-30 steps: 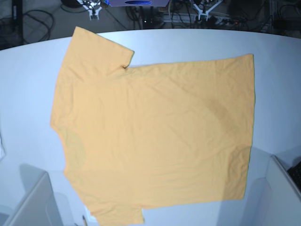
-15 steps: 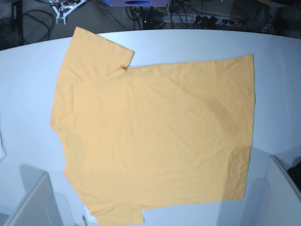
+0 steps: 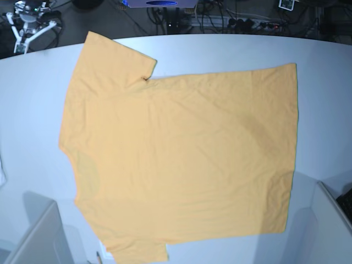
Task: Fold the T-shirt properly
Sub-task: 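Move both grippers toward the shirt's shoulder corners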
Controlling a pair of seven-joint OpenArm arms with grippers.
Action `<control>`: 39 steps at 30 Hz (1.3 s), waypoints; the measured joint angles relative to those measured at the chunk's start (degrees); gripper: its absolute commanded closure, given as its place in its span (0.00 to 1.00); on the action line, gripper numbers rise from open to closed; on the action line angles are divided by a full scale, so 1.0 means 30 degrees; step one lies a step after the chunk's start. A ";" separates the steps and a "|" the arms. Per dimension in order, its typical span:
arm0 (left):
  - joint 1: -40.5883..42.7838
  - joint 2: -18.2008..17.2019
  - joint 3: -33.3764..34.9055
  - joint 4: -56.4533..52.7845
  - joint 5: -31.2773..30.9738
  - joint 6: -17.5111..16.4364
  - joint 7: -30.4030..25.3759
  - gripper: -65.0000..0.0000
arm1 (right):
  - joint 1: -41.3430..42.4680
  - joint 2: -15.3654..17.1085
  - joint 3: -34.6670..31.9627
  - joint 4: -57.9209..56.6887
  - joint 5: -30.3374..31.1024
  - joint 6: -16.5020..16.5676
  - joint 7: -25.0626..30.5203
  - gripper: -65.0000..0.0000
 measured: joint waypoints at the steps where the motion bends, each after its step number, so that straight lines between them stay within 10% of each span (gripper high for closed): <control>1: 0.0335 0.0131 -0.0109 0.0736 0.0000 0.0007 0.0000 1.00 | 0.0189 0.0036 0.0000 0.0481 0.0051 0.0000 0.0029 1.00; 8: -0.0335 0.1086 -0.0809 0.2958 -0.3730 0.0015 0.0066 1.00 | 0.2237 -0.0044 -0.1341 0.1836 0.2222 0.0867 -0.0525 1.00; 16: -0.1268 0.1829 -0.1894 0.2900 -0.4007 0.0058 0.0160 1.00 | 0.5071 0.0175 -0.0699 0.2164 0.6878 0.3825 -0.7723 1.00; 21: -0.1639 0.1989 -0.1836 0.2936 -0.4029 -0.0066 0.0138 1.00 | 0.6084 0.0182 -0.0517 0.2142 0.8422 0.4889 -1.0972 0.51; 26: -0.1800 0.1916 -0.1960 0.2943 -0.7249 -0.0051 0.0146 1.00 | 0.6164 0.0168 -0.0517 0.2040 0.9930 0.5209 -1.2874 0.50; 33: -0.1909 0.0794 -0.2018 0.2922 -1.2466 0.0007 0.0335 0.22 | 0.7919 0.0153 0.0022 -0.0058 1.0382 0.5217 -1.3092 0.49; 39: -0.2084 0.1020 -0.2055 0.2922 -1.2473 0.0066 0.0248 0.12 | 0.9734 0.0189 0.2484 -0.2470 1.0214 0.5231 -1.4353 0.49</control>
